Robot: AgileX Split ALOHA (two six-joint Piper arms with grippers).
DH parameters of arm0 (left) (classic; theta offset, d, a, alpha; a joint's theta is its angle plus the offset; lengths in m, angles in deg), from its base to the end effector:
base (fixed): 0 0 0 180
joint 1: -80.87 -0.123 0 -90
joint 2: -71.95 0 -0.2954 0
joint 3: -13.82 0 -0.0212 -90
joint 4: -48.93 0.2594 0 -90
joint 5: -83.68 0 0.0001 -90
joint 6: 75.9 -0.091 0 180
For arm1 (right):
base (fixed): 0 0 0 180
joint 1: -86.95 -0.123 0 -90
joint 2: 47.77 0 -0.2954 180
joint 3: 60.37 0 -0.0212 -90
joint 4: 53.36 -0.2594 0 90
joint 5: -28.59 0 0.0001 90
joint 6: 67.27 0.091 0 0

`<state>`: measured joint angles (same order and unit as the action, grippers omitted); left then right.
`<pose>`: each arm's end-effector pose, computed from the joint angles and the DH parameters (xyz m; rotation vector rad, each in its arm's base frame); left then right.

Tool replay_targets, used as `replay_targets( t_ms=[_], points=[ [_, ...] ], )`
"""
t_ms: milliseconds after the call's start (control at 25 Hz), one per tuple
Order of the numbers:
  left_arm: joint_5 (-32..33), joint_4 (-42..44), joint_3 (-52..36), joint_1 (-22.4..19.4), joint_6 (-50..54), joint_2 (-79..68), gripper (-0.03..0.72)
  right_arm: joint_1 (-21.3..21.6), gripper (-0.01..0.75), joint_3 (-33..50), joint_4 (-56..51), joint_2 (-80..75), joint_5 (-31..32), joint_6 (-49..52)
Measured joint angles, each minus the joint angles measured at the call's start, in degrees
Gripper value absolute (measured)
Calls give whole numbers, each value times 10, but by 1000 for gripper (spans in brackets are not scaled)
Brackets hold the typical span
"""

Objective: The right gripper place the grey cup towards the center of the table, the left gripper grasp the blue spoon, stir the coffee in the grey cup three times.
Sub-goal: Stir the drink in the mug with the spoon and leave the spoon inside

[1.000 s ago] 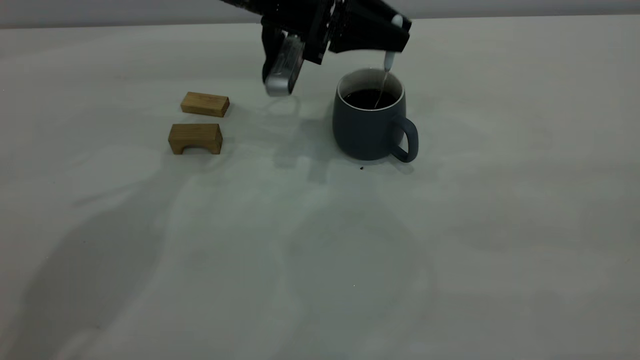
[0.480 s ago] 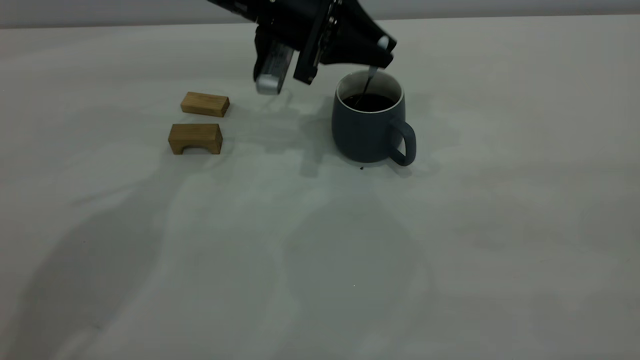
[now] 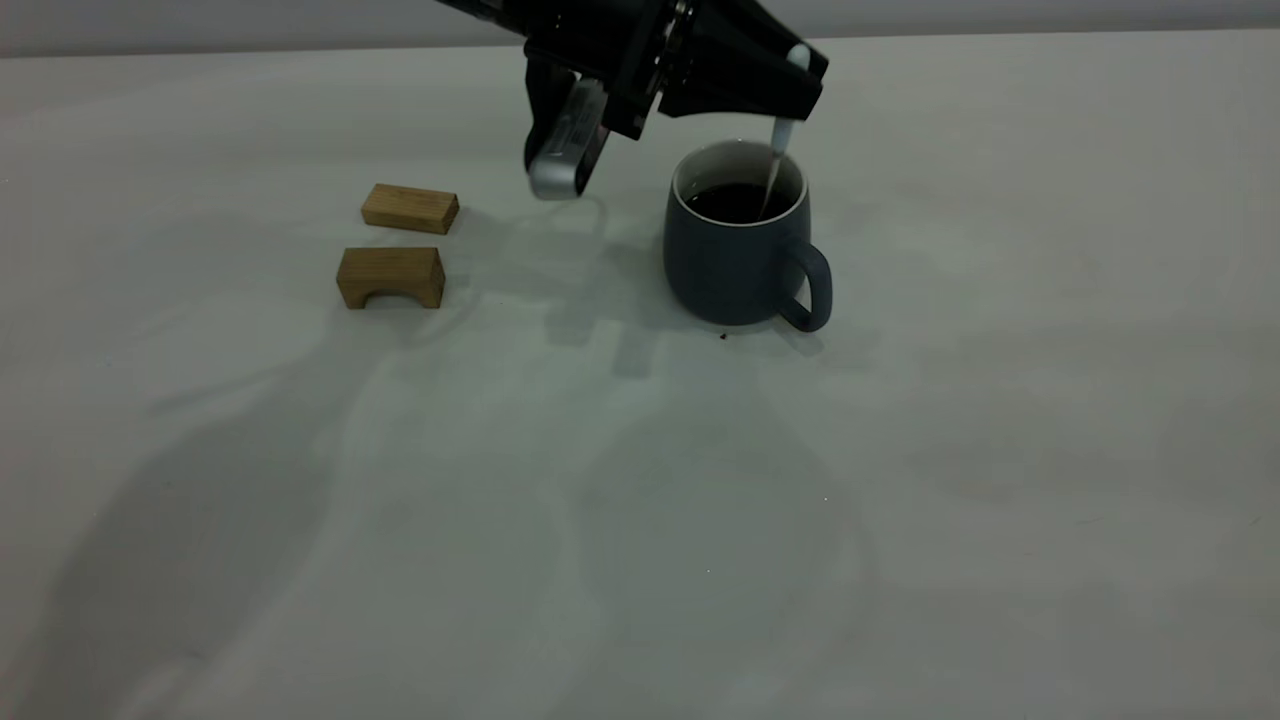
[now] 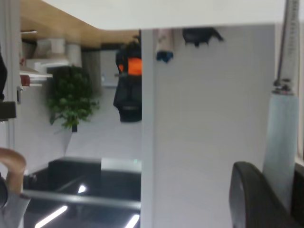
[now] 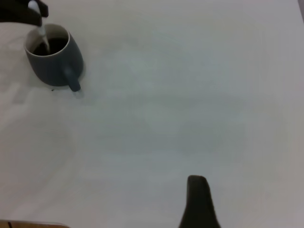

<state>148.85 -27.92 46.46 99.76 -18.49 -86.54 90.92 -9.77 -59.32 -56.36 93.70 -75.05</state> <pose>0.4635 -0.2436 0.0590 1.4067 -1.6075 0.9537 -0.0047 0.0089 0.2672 -0.0785 2.1629 0.0095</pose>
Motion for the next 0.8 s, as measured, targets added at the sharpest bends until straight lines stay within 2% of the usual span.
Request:
replay_targets(
  t_ms=[200,480,640,800],
  points=[
    [-32,68,0,-1,27,0,166,0,592,0,0,0,0,0],
    [-65,59,0,-2,-106,1,166,0,592,0,0,0,0,0],
    [-41,2,0,-2,-133,1,166,0,592,0,0,0,0,0],
    [-7,-3,0,-2,-101,1,166,0,592,0,0,0,0,0]
  ],
)
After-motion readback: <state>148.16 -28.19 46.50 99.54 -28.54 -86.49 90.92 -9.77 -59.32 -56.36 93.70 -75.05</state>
